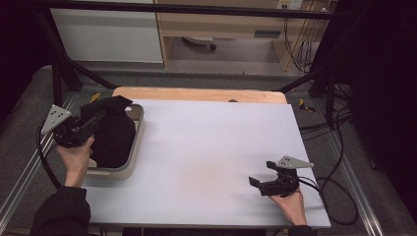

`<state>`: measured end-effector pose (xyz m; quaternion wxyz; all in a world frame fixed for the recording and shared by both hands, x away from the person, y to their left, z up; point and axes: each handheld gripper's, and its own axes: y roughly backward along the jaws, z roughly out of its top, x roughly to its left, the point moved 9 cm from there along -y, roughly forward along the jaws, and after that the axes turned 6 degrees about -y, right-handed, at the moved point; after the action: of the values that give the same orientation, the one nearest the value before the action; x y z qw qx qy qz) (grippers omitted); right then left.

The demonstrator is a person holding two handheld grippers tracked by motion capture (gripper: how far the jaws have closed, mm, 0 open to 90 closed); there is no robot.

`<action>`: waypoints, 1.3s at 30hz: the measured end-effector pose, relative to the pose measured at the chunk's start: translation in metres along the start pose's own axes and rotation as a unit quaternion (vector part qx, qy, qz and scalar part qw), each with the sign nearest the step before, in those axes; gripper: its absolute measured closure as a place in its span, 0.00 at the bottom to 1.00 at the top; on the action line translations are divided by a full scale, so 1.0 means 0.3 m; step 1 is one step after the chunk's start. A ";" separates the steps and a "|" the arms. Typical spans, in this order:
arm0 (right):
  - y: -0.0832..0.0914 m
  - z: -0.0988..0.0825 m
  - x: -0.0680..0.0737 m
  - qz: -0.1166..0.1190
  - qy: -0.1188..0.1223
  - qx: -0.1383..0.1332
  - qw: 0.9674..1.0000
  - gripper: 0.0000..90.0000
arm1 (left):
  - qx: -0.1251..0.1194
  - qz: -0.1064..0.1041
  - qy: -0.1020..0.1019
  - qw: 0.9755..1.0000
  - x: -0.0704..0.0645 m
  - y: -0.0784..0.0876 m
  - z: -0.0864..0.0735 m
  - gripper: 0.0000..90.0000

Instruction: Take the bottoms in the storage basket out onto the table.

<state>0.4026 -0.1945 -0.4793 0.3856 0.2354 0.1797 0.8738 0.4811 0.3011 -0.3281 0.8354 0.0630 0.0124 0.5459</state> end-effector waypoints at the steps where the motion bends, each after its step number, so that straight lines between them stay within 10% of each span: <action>1: 0.000 0.000 0.000 0.000 0.000 0.000 1.000 0.01 | -0.006 0.000 0.003 1.000 -0.001 0.002 0.005 0.85; 39: 0.000 0.000 0.000 0.000 0.000 0.000 1.000 0.01 | -0.103 0.011 0.019 0.994 -0.029 0.049 0.129 0.85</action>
<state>0.4026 -0.1944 -0.4792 0.3854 0.2352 0.1799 0.8739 0.4675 0.2955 -0.2884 0.8309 -0.0329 -0.0289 0.5547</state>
